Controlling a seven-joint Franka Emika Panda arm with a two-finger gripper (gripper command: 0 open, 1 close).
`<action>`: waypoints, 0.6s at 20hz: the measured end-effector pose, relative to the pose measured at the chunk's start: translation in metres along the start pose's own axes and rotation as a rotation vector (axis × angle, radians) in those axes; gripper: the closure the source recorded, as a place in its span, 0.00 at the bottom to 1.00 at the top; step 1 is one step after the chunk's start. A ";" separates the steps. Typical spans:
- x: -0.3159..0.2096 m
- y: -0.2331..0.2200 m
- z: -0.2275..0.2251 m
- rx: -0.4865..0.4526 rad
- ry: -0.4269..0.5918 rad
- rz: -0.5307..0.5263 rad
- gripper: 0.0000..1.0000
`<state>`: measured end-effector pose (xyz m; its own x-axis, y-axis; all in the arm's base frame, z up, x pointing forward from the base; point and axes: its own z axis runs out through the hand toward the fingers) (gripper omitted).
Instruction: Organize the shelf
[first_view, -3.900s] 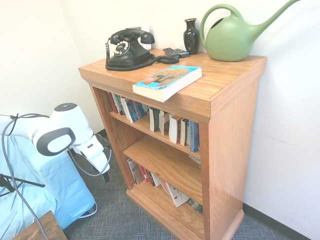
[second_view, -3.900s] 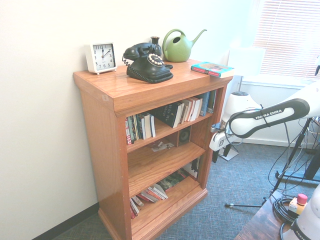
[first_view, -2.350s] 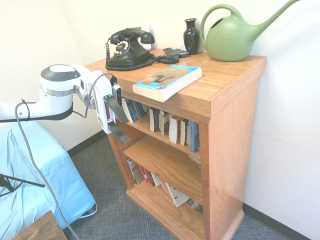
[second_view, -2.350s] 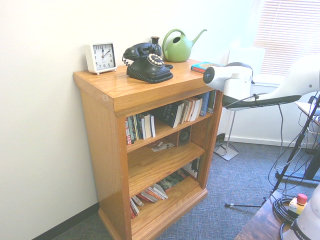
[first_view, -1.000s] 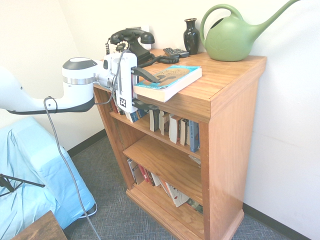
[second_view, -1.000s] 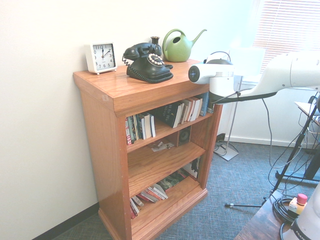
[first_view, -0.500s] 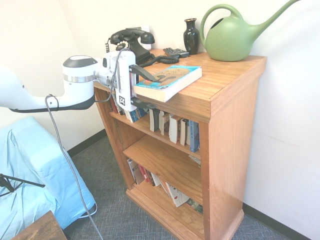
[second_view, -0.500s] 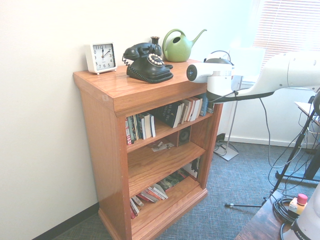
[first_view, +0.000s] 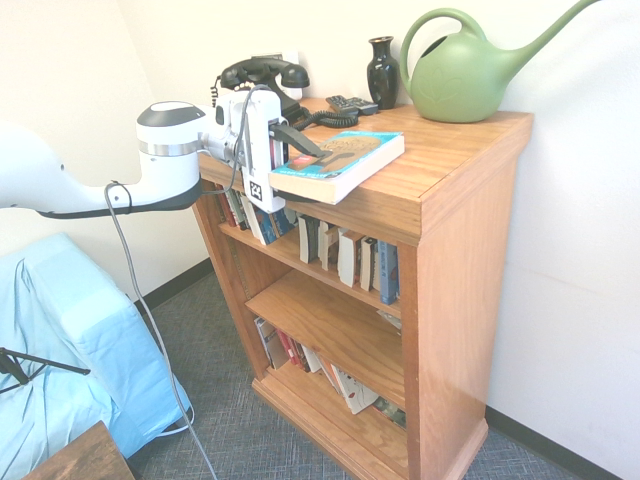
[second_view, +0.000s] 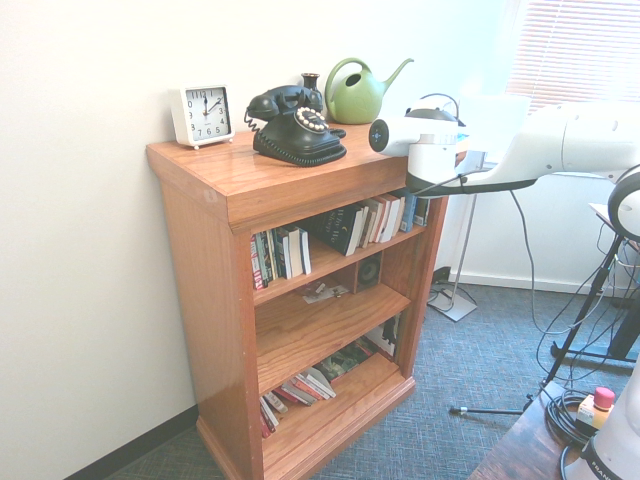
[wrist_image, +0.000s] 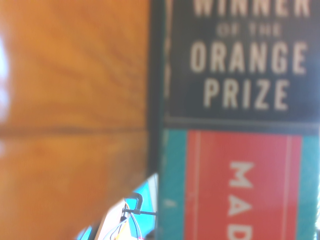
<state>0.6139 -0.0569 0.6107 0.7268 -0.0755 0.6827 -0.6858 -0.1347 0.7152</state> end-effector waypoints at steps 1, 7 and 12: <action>0.000 0.000 0.000 0.001 0.000 0.000 1.00; 0.000 -0.001 -0.006 0.013 0.000 0.003 1.00; 0.000 -0.001 -0.004 0.019 -0.015 0.011 1.00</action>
<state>0.6140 -0.0531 0.6105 0.7200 -0.0916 0.6879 -0.6928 -0.1526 0.7048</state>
